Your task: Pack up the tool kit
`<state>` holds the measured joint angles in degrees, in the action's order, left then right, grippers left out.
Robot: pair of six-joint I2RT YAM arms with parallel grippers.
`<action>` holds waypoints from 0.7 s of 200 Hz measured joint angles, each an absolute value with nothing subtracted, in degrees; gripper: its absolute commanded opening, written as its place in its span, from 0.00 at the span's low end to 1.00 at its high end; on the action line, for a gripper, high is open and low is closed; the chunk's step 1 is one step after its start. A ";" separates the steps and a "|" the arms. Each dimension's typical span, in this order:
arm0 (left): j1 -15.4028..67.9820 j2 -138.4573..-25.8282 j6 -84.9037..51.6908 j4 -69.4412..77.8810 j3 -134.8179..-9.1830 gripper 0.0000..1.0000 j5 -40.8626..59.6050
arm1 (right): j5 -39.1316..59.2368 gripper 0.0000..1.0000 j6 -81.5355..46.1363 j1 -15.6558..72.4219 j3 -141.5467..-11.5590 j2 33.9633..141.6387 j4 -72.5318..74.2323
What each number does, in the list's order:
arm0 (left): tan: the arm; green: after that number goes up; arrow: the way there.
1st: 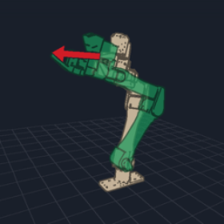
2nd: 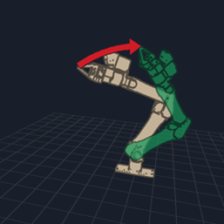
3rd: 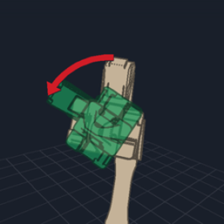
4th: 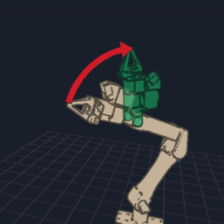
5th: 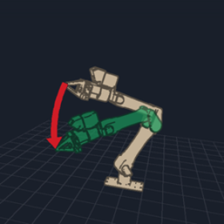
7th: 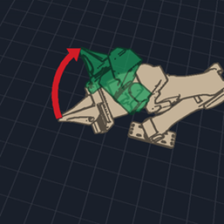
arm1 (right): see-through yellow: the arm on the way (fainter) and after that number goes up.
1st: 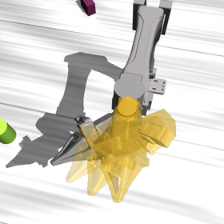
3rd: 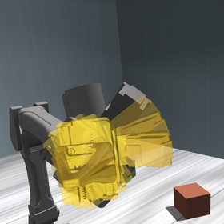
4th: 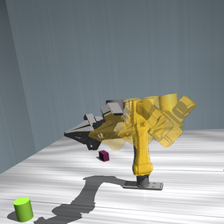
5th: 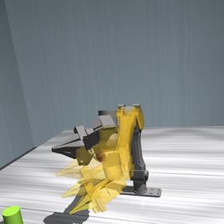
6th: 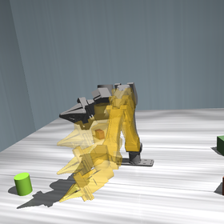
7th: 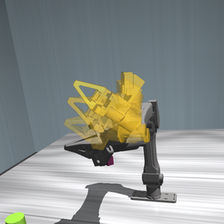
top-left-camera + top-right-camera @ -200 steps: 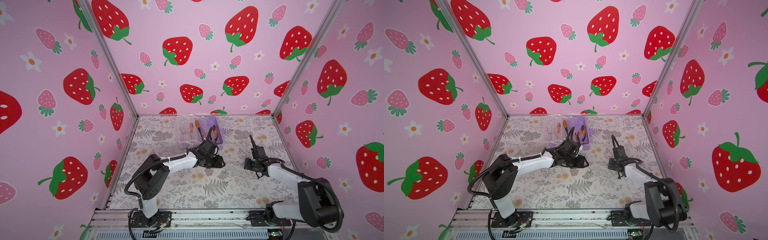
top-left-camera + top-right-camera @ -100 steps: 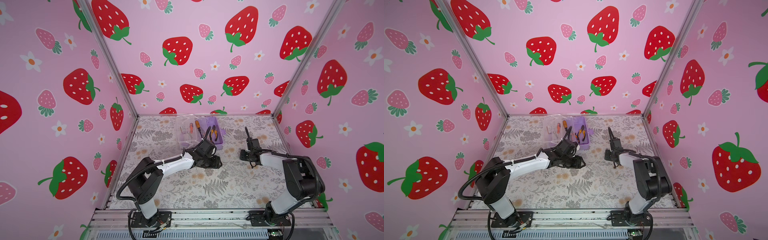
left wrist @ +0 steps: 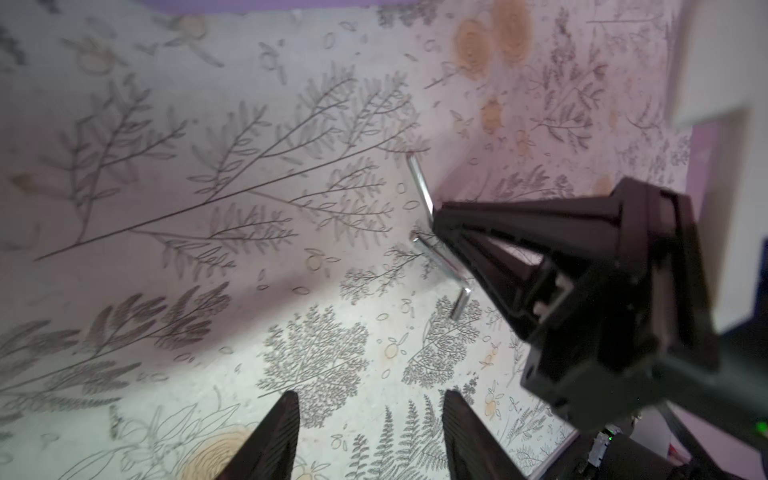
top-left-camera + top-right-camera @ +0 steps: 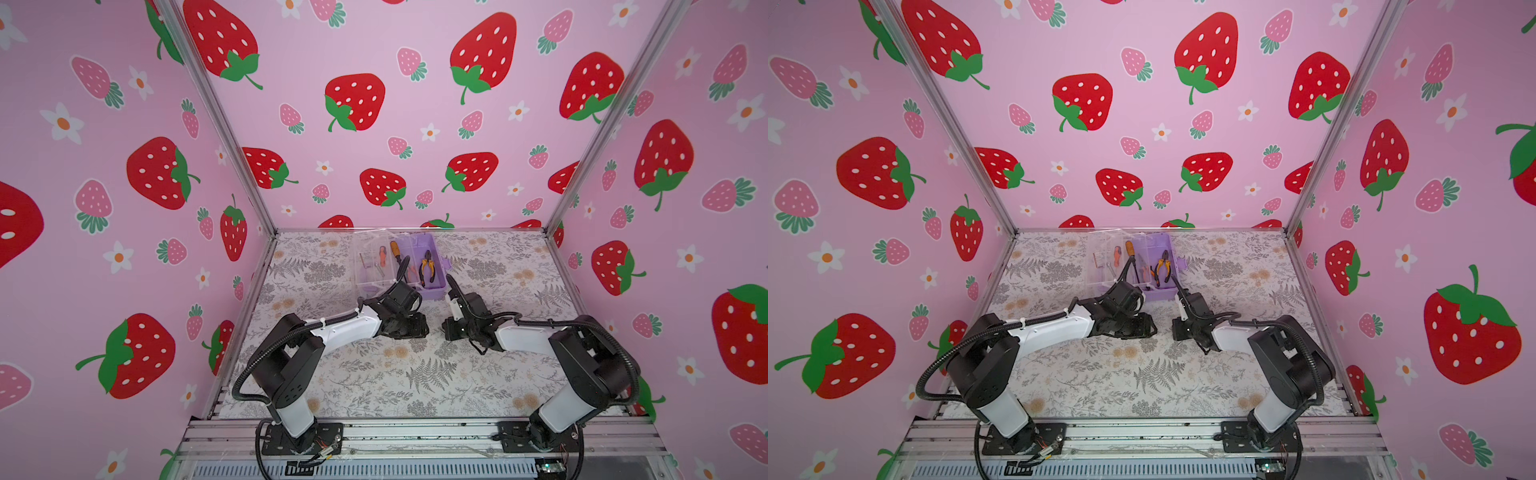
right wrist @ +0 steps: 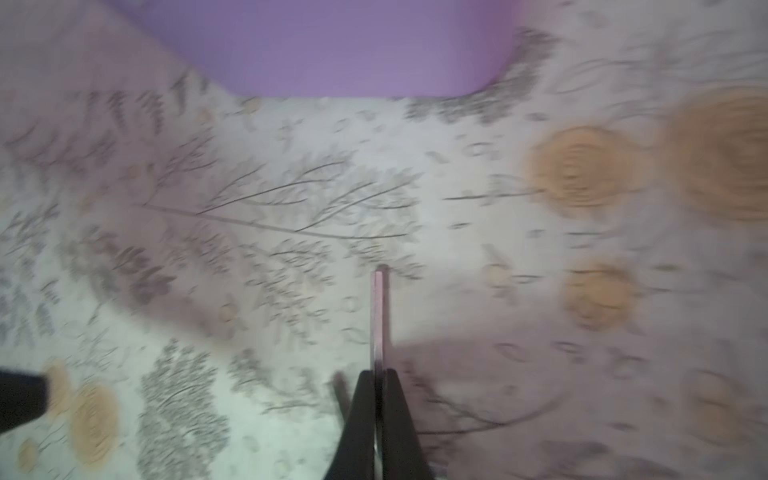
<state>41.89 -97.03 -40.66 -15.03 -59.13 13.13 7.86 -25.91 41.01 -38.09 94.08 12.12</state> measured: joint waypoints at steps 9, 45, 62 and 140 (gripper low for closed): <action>41.10 -95.96 -41.32 -15.16 -57.76 0.56 12.45 | 8.58 0.01 -25.98 43.18 -38.52 95.02 13.21; 38.87 -91.50 -43.51 -16.05 -52.95 0.56 8.97 | 11.03 0.01 -26.20 50.00 -43.13 101.10 17.34; 38.65 -89.78 -44.07 -17.10 -51.35 0.57 7.35 | 11.79 0.01 -26.26 52.53 -45.25 103.53 18.85; 38.39 -89.82 -45.95 -18.00 -48.73 0.52 3.51 | 14.59 0.12 -26.30 56.53 -45.67 104.51 20.29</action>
